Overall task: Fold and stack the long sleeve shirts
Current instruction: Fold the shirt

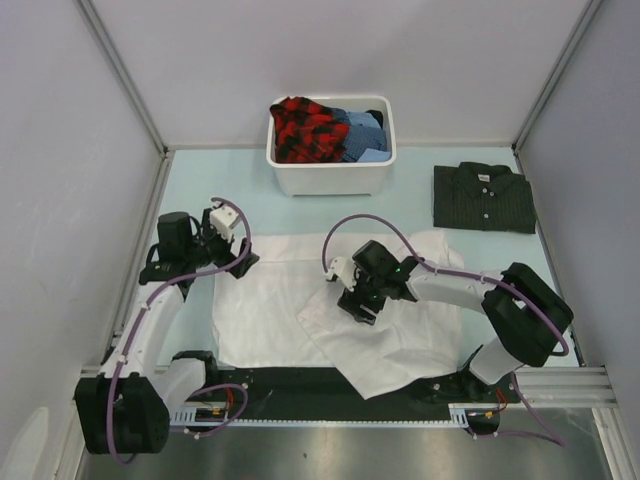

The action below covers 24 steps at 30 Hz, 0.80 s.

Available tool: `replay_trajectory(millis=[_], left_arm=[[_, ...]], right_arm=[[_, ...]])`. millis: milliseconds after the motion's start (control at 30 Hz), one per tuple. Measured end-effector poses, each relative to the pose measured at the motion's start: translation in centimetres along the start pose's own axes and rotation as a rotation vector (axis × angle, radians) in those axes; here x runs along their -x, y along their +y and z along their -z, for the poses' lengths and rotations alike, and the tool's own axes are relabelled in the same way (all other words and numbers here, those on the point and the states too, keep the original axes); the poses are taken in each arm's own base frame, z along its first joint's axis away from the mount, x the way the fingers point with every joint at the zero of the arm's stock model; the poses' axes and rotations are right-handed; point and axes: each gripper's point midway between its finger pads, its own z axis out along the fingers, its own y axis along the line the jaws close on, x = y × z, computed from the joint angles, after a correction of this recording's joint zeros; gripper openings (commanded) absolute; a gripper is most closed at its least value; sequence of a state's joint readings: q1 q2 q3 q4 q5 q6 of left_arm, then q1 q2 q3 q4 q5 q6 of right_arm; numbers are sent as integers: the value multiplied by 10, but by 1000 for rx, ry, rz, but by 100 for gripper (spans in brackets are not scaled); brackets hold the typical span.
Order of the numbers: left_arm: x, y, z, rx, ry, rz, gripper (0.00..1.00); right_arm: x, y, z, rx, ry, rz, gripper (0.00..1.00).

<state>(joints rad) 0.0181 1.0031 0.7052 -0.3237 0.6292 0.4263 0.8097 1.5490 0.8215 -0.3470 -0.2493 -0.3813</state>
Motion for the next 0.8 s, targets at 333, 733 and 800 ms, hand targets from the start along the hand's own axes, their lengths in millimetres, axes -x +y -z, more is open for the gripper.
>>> replay_trajectory(millis=[333,733,800], left_arm=[[-10,-6,4,-11,23,-18,98],[14,-98,-1,-382,-85,-357,99],[18,-121,-1,-446,-144,-430,99]], right_arm=[[4,4,-2,-18,9,35,30],[91,11,96,232,-320,74,0],[95,14,103,264,-353,93,0]])
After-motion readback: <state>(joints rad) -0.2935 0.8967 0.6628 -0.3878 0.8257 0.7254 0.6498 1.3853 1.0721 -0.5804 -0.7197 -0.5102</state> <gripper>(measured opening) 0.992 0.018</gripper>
